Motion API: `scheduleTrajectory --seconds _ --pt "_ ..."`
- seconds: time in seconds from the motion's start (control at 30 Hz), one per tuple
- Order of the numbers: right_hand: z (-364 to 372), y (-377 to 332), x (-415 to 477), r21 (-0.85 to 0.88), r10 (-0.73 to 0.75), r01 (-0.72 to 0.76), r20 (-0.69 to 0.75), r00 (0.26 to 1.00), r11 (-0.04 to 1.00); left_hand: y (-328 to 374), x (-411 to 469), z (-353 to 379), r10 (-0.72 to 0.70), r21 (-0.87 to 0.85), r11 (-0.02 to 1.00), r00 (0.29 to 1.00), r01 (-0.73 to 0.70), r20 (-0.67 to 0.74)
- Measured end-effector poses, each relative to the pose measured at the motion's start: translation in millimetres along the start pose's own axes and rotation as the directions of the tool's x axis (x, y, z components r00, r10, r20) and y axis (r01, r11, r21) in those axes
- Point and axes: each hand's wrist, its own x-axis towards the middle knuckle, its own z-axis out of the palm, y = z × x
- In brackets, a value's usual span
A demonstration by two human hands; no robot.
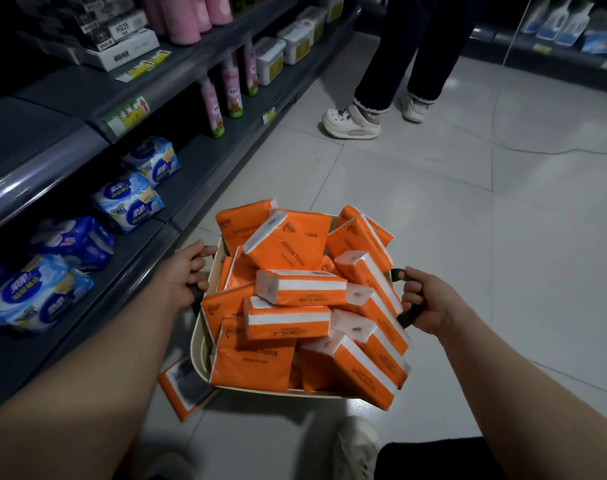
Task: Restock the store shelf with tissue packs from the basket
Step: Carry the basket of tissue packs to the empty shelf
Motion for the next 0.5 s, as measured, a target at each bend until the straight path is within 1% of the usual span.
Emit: scheduleTrajectory --seconds 0.23,0.3,0.37,0.4,0.43,0.47,0.5 --pt "-7.3 12.2 -14.2 0.012 0.008 -0.008 0.004 1.000 1.000 -12.4 -14.7 -17.7 0.013 0.028 1.000 0.999 -0.012 -0.029" --pt "-6.4 14.9 -16.5 -0.007 0.014 -0.014 -0.003 1.000 1.000 -10.2 -16.2 -27.4 0.022 0.073 0.997 0.998 -0.017 -0.056" --pt "-4.3 14.8 -20.9 -0.043 0.012 -0.013 -0.028 1.000 0.999 -5.5 -19.4 -34.5 0.028 0.156 0.988 0.995 -0.013 -0.094" --pt "-3.3 13.4 -23.0 -0.095 -0.003 -0.001 -0.049 0.999 0.995 -2.5 -22.4 -36.5 0.036 0.204 0.979 0.993 -0.012 -0.113" --pt "-2.6 11.7 -24.4 -0.184 -0.027 0.012 -0.079 0.996 0.983 0.0 -24.9 -37.1 0.045 0.253 0.967 0.990 -0.010 -0.131" --pt "-1.9 9.8 -25.5 -0.308 -0.066 0.026 -0.123 0.990 0.951 2.9 -28.0 -38.0 0.062 0.306 0.952 0.987 -0.014 -0.149" --pt "-0.8 7.7 -28.0 -0.452 -0.118 0.031 -0.165 0.979 0.891 5.4 -32.1 -37.8 0.083 0.360 0.933 0.984 -0.020 -0.160"
